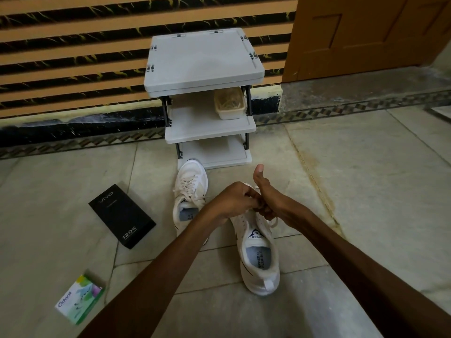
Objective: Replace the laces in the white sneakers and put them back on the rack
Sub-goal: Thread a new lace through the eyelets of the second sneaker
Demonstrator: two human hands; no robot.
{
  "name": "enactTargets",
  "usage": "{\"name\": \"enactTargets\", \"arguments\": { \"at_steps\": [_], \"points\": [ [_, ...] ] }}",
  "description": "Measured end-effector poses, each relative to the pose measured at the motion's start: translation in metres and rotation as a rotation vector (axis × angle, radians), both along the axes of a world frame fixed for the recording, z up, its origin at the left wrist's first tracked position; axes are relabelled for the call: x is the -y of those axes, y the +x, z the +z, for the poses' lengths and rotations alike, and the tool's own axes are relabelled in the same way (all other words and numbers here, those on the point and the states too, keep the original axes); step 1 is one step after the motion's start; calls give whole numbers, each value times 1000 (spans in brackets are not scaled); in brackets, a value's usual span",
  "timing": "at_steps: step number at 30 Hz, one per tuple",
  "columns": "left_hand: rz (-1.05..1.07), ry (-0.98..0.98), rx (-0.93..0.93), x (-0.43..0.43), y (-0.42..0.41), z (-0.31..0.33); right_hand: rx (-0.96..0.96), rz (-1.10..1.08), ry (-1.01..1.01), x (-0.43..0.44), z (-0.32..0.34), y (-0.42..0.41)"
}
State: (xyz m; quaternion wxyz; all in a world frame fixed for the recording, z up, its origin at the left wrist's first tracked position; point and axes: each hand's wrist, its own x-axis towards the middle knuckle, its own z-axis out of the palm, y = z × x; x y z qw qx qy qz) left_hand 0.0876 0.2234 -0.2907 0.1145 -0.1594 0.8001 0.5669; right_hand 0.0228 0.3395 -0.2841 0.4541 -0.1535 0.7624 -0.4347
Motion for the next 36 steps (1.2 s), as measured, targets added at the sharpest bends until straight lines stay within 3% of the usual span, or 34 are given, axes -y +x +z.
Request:
{"name": "enactTargets", "arguments": {
  "at_steps": [5,8,13,19,21,25,27,36],
  "points": [
    [62,-117,-21,4,1,-4,-43,-18,-15,-5,-5,-7],
    [147,-239,-39,15,-1,-7,-238,-37,6,-15,-6,-10],
    [106,-224,-53,20,-4,-2,-512,-42,-98,-19,-7,-12],
    [161,-273,-111,22,-10,16,-805,-24,-50,-11,2,-22],
    [203,-246,-154,28,-11,28,-774,-104,-124,-10,13,-24],
    [225,-9,-205,38,-11,68,-390,-299,-324,-7,47,-24],
    [195,57,-224,41,-14,93,-306,-308,-399,-3,67,-24],
    [213,-28,-375,51,-21,197,-377,-268,-574,20,169,-33]
  ]
}}
